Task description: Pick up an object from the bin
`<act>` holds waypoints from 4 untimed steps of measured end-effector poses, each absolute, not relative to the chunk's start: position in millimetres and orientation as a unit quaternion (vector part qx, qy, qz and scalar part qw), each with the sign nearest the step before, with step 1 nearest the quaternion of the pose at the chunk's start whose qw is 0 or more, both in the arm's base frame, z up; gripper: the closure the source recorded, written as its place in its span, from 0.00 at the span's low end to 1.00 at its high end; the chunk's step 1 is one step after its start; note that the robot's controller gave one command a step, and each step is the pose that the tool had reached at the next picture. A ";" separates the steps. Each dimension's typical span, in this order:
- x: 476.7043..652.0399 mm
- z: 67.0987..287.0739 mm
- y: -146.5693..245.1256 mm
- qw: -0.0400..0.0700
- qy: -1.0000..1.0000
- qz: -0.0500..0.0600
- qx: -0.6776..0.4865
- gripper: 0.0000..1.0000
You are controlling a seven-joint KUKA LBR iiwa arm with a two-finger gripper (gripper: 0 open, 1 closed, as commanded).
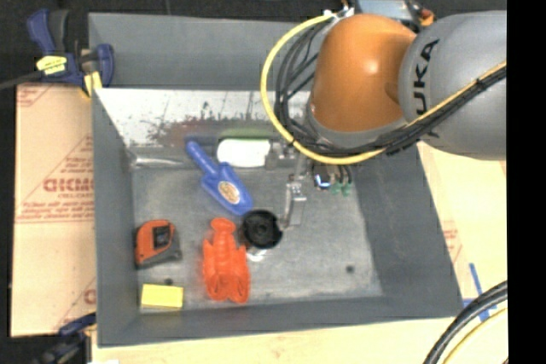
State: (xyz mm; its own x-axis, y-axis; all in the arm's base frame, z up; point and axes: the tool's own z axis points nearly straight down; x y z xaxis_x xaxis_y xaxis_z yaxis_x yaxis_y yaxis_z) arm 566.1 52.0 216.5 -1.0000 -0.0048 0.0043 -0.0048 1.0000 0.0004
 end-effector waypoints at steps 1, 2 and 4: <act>567.6 221.0 51.9 -0.002 -1.000 -0.001 0.002 0.00; 588.0 154.6 60.2 -0.004 -0.999 -0.001 -0.039 0.00; 619.0 140.5 131.6 -0.002 -0.997 0.000 -0.083 0.00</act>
Offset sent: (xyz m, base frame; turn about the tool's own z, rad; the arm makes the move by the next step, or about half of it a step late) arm 0.0419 0.0191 -0.1465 0.1745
